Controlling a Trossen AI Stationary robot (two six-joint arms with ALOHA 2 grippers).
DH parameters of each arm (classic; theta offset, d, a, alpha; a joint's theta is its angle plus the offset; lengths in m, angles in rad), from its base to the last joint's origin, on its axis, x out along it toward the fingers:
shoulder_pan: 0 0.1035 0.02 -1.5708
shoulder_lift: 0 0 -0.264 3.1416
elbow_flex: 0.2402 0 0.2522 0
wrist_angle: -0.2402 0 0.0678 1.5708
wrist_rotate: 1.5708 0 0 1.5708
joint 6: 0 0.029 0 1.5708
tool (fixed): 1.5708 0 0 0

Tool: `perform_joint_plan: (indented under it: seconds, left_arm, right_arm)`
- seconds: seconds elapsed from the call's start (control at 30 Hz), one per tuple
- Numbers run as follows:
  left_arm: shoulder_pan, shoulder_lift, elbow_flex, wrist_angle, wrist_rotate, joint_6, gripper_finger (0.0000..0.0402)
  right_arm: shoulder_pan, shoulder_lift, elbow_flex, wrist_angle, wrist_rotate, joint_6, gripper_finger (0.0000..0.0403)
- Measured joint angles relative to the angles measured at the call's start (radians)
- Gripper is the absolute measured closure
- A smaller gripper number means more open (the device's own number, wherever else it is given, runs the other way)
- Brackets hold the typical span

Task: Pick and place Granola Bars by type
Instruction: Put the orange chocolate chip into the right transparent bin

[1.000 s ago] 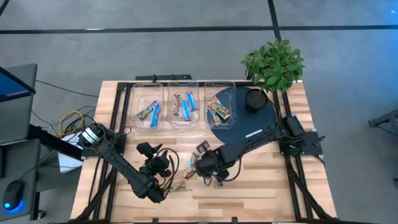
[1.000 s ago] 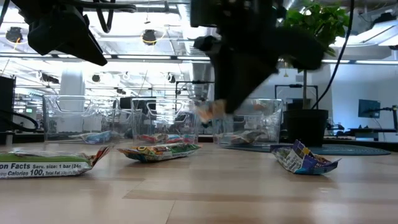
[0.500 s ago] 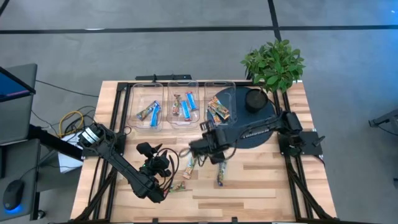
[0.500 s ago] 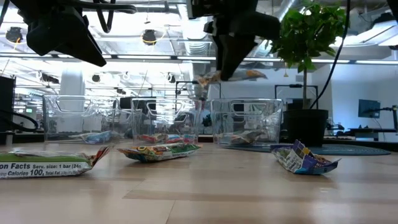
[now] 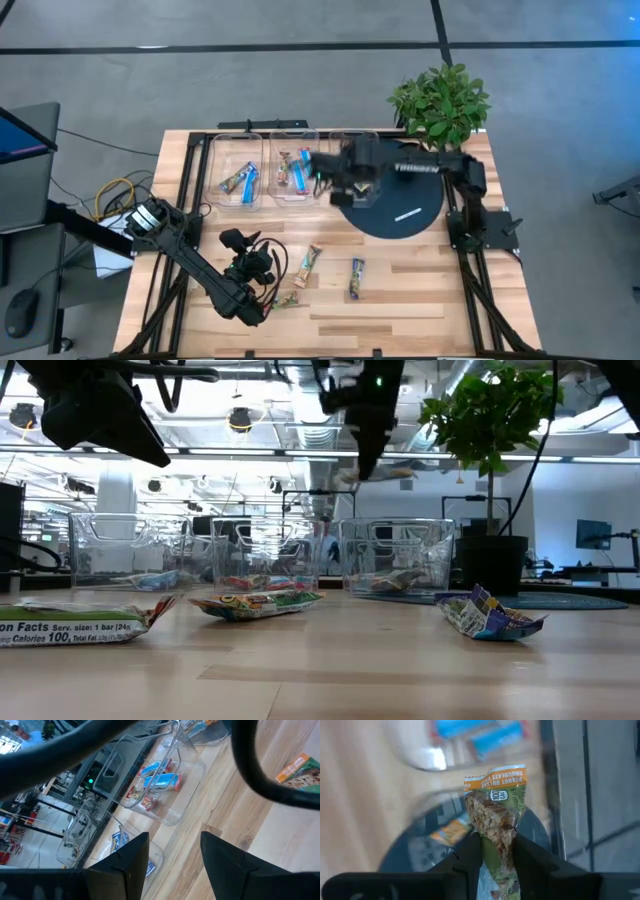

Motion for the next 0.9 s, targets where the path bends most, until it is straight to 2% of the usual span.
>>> perform_joint_plan:
  seconds: [0.37,0.5,0.7,0.9]
  left_arm:
    - [0.0,0.0,-0.032,0.0,0.006,-0.002,0.0228]
    - [0.0,0.0,-0.032,0.0,0.006,-0.005,0.0228]
    - [0.0,0.0,-0.032,0.0,0.006,-0.008,0.0228]
    - [0.0,0.0,-0.032,0.0,0.018,-0.008,0.0228]
  right_arm:
    - [-0.224,-0.003,-0.003,0.091,-0.046,0.237,0.0305]
    - [-0.238,0.005,-0.003,0.155,-0.078,0.296,0.0305]
    - [-0.217,0.071,-0.012,0.19,-0.083,0.301,0.0305]
    - [-0.217,0.134,-0.018,0.163,-0.03,0.298,0.0305]
